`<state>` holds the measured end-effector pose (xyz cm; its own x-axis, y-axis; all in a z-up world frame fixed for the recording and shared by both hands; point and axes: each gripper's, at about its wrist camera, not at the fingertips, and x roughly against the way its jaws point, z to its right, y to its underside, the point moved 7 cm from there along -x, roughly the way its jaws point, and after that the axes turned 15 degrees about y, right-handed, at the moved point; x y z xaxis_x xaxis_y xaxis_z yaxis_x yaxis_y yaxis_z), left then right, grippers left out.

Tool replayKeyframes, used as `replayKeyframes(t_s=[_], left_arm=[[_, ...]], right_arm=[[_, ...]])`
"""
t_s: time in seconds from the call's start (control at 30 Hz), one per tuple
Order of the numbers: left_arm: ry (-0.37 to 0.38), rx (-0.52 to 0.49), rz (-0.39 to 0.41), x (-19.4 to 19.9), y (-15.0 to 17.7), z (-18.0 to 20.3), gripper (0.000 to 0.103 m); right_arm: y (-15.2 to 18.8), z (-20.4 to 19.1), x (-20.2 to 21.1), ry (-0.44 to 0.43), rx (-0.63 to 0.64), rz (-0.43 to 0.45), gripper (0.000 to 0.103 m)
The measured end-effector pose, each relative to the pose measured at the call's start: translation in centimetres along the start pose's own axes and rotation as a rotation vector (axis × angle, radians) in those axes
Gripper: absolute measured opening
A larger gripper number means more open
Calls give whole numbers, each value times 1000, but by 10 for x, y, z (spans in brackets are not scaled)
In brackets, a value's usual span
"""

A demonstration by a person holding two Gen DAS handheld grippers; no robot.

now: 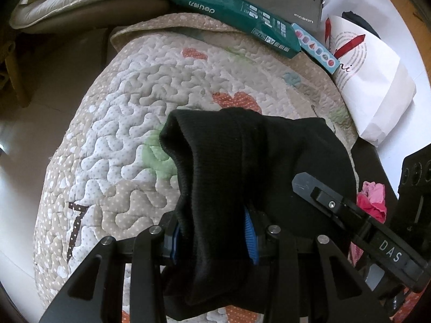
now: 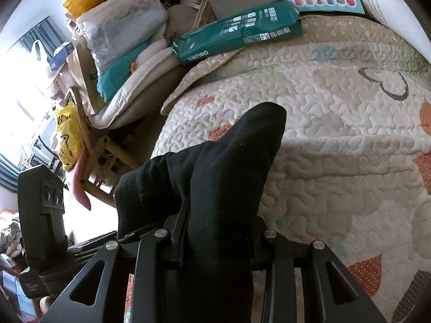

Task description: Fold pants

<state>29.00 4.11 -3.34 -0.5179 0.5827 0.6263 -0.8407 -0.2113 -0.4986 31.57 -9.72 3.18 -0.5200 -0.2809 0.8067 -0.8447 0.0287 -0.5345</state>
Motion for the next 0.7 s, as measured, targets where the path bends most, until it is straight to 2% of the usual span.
replayKeyframes(t_s=[0.1, 0.17, 0.33, 0.5, 0.6, 0.7], left_arm=[[-4, -1, -9, 0, -1, -1, 40], [7, 16, -16, 0, -2, -3, 42], [66, 76, 3, 11, -11, -8, 45], [136, 131, 61, 23, -22, -14, 46], [125, 157, 68, 23, -24, -22, 48], [109, 198, 68, 18, -21, -32, 54]], right_arm=[[1, 5, -4, 6, -16, -3, 40], [2, 9, -7, 21, -28, -6, 46], [8, 24, -13, 59, -57, -22, 58], [9, 36, -1, 65, -76, -7, 60], [11, 39, 9, 82, -69, 22, 63], [15, 36, 14, 112, -33, 47, 65]])
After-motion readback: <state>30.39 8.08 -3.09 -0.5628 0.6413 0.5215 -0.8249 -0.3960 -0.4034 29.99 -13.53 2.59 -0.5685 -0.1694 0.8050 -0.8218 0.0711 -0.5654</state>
